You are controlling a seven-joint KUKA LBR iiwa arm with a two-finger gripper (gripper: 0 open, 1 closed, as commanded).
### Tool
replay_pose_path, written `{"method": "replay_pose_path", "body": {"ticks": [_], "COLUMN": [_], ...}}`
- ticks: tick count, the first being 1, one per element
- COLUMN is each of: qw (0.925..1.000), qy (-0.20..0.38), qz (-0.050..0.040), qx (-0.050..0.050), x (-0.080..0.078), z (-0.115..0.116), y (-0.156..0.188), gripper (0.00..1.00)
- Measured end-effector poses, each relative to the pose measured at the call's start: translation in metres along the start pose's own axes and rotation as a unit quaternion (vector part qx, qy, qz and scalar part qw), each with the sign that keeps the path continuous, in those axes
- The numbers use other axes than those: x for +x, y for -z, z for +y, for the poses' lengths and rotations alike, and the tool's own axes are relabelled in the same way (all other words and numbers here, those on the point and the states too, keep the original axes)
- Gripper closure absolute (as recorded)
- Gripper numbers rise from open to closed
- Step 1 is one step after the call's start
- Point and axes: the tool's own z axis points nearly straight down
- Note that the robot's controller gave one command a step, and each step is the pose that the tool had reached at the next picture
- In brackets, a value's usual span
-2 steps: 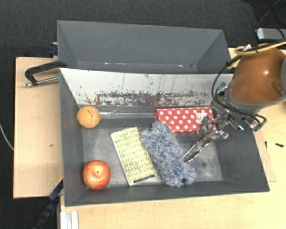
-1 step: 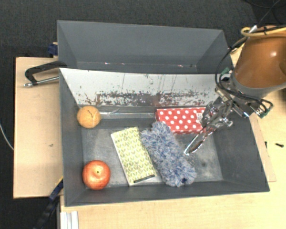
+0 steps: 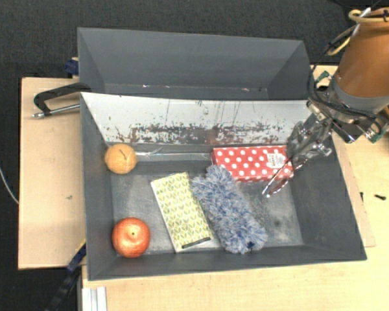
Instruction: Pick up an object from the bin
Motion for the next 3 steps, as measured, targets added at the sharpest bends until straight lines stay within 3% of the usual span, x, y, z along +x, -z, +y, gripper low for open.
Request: {"method": "replay_pose_path", "body": {"ticks": [1,2,3], "qw": [1.0000,1.0000,0.9980], "qy": [-0.005,-0.005,0.064], "qz": [-0.0035,-0.0017,-0.0017], "qx": [0.005,0.003,0.001], "x": [0.000,-0.021,-0.023], "z": [-0.014,0.038,0.045], "y": [0.035,-0.019,-0.065], "gripper": [1.00,1.00,1.00]}}
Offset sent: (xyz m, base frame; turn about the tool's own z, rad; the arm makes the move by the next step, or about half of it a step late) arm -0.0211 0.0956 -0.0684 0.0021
